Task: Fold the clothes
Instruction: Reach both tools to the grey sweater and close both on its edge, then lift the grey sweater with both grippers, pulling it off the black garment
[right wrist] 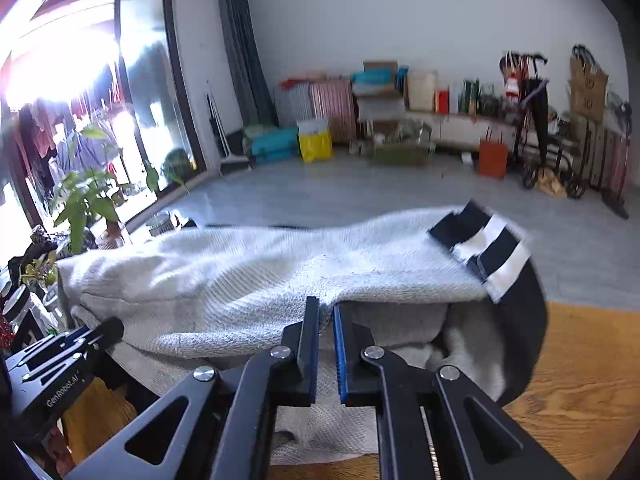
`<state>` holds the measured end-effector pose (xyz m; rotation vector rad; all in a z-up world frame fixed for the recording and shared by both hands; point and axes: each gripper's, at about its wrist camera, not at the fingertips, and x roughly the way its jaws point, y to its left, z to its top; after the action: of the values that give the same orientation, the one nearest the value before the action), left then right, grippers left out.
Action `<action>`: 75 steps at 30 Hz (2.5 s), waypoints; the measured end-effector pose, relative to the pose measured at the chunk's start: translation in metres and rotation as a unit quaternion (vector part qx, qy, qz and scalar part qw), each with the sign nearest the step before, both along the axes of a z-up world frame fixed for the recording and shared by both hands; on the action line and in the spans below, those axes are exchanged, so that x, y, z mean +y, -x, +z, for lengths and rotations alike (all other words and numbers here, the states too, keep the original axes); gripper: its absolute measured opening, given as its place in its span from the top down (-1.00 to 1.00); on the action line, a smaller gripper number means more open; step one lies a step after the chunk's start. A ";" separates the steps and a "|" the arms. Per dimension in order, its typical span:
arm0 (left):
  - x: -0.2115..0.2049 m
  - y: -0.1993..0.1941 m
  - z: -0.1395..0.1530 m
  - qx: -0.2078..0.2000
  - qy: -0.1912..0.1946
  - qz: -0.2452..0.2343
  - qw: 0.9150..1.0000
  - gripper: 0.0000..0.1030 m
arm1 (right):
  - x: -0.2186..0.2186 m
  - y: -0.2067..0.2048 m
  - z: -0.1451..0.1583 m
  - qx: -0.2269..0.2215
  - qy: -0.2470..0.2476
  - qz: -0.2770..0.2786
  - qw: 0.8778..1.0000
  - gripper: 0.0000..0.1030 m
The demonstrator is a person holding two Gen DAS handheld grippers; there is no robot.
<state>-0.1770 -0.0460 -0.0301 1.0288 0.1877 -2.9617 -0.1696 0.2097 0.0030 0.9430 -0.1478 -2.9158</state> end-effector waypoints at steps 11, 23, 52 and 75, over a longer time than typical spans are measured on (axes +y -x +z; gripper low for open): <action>0.016 -0.049 0.016 -0.001 -0.020 -0.015 1.000 0.77 | -0.007 -0.042 0.027 -0.008 -0.076 0.032 0.997 0.91; 0.008 -0.051 0.005 0.015 -0.007 -0.038 0.999 0.81 | 0.013 0.026 -0.045 -0.147 0.129 0.027 0.980 -0.12; -0.021 -0.062 0.034 -0.009 -0.206 -0.083 0.975 -0.63 | 0.022 0.053 -0.023 -0.045 0.135 -0.010 0.990 0.79; -0.028 0.017 -0.028 -0.103 -0.318 0.057 0.941 0.64 | 0.000 0.004 0.017 0.013 0.056 0.010 0.998 0.86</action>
<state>-0.1942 -0.0739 -0.0578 1.2991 1.2129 -2.6967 -0.1735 0.2097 0.0200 0.8847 -0.2942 -2.8653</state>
